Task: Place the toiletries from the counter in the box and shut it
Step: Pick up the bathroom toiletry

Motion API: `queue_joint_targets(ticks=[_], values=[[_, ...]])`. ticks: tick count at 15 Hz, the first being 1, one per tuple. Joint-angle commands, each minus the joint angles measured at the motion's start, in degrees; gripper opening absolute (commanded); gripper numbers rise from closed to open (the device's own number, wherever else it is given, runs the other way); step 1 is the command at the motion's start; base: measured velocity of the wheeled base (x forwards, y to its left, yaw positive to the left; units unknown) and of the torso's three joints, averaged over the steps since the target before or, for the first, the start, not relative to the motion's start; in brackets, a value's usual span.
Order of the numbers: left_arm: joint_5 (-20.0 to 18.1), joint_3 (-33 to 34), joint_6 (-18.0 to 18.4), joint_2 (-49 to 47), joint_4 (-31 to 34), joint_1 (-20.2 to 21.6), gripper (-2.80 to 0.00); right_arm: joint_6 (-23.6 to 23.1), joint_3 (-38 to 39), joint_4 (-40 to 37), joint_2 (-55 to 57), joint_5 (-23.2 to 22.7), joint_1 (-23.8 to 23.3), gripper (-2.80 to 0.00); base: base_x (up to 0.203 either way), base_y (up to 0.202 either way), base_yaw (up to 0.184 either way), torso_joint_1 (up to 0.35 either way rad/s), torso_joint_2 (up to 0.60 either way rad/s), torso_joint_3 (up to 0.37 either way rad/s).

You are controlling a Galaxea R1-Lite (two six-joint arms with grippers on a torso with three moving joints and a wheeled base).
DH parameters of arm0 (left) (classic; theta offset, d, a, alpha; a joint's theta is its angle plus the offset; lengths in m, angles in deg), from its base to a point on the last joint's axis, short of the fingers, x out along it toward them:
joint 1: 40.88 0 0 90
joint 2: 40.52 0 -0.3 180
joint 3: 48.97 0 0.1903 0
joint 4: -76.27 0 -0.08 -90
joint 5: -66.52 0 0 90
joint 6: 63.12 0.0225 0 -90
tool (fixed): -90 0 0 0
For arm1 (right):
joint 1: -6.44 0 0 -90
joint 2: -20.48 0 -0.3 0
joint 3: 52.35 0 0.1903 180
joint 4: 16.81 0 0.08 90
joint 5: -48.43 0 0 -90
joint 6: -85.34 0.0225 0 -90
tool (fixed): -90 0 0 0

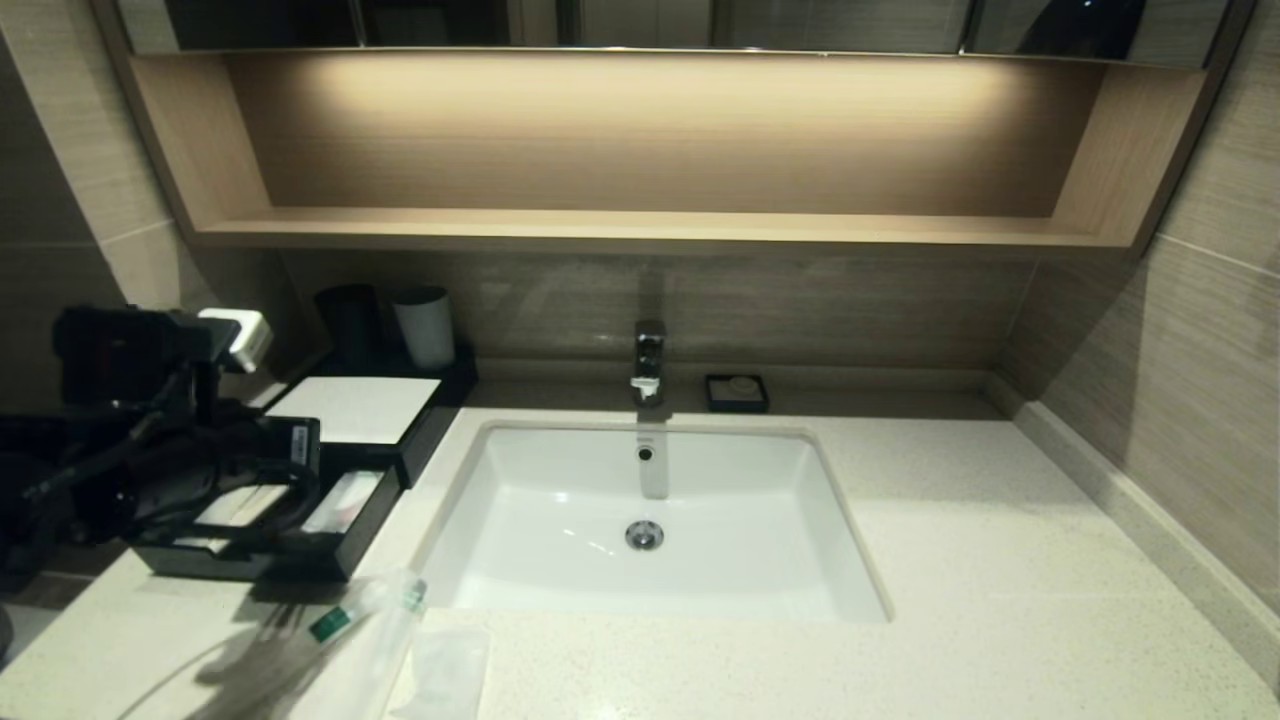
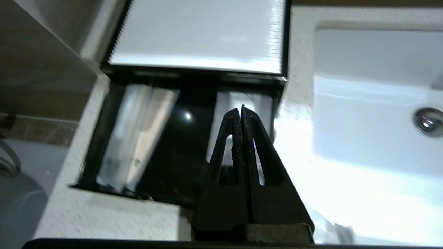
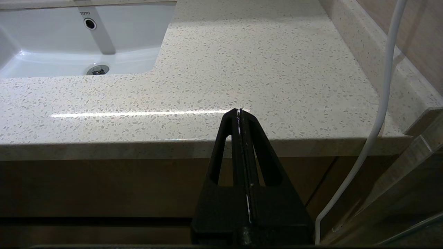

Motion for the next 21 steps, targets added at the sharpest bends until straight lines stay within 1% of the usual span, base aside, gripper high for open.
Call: queue_joint_targets(ticks=[1, 3, 4, 5, 6, 7, 8, 10, 11, 12, 14, 15, 17, 19, 21], values=[[1.56, 1.14, -4.75, 6.31, 9.70, -4.86, -2.80, 0.01, 0.04, -0.12, 0.09, 0.02, 0.00, -2.80, 0.000, 0.000, 0.000, 0.000, 0.00, 0.000], [1.81, -0.57, -7.18, 8.38, 19.60, -5.17, -2.80, 0.01, -0.03, -0.12, 0.09, 0.05, 0.00, -2.80, 0.000, 0.000, 0.000, 0.000, 0.00, 0.000], [1.71, -2.30, -7.84, 8.86, 24.95, -4.92, -2.80, 0.01, 0.04, -0.12, 0.07, 0.02, 0.00, -2.80, 0.000, 0.000, 0.000, 0.000, 0.00, 0.000], [1.58, -4.71, -9.24, 9.04, 30.65, -4.72, -2.80, 0.01, -0.05, -0.12, 0.09, 0.04, 0.00, -2.80, 0.000, 0.000, 0.000, 0.000, 0.00, 0.000], [1.40, -7.18, -12.04, 9.05, 35.38, -4.67, -2.07, 0.01, 0.03, -0.12, 0.09, -0.01, 0.02, -2.80, 0.000, 0.000, 0.000, 0.000, 0.00, 0.000], [0.63, -8.60, -14.92, 9.36, 39.61, -4.64, 0.00, 0.01, -0.05, -0.12, 0.00, -0.04, 0.00, -2.80, 0.000, 0.000, 0.000, 0.000, 0.00, 0.000], [-1.17, -9.48, -16.17, 10.11, 42.59, -4.65, 0.00, 0.01, 0.04, -0.12, 0.09, 0.04, 0.00, -2.80, 0.000, 0.000, 0.000, 0.000, 0.00, 0.000], [-4.01, -10.08, -16.62, 11.18, 48.71, -4.88, 0.00, 0.01, -0.04, -0.12, 0.09, -0.02, 0.00, -2.80, 0.000, 0.000, 0.000, 0.000, 0.00, 0.000], [-6.44, -10.04, -16.76, 10.84, 49.99, -4.97, 0.00, 0.01, -0.02, -0.12, 0.09, 0.01, 0.00, -2.80, 0.000, 0.000, 0.000, 0.000, 0.00, 0.000], [-7.52, -9.69, -16.83, 9.97, 50.50, -4.98, 0.00, 0.01, 0.00, -0.12, 0.09, 0.03, 0.00, -2.80, 0.000, 0.000, 0.000, 0.000, 0.00, 0.000], [-8.16, -9.13, -16.49, 7.43, 52.05, -4.80, 0.00, 0.01, -0.04, -0.12, 0.09, 0.05, 0.00, -2.80, 0.000, 0.000, 0.000, 0.000, 0.00, 0.000], [-9.45, -8.72, -16.33, 5.72, 52.13, -4.50, 0.00, 0.01, 0.04, -0.12, 0.09, 0.05, 0.00, -2.80, 0.000, 0.000, 0.000, 0.000, 0.00, 0.000], [-13.22, -8.45, -15.99, 1.19, 51.14, -3.99, 0.00, 0.01, -0.05, -0.12, 0.09, 0.02, 0.00, -2.80, 0.000, 0.000, 0.000, 0.000, 0.00, 0.000], [-14.31, -8.25, -15.91, -2.97, 48.13, -3.93, 0.00, 0.01, -0.05, -0.12, 0.09, -0.04, 0.00, -2.80, 0.000, 0.000, 0.000, 0.000, 0.00, 0.000], [-14.53, -8.19, -15.89, -7.34, 44.29, -3.88, 0.00, 0.01, 0.02, -0.12, 0.09, -0.03, 0.00, -2.80, 0.000, 0.000, 0.000, 0.000, 0.00, 0.000]])
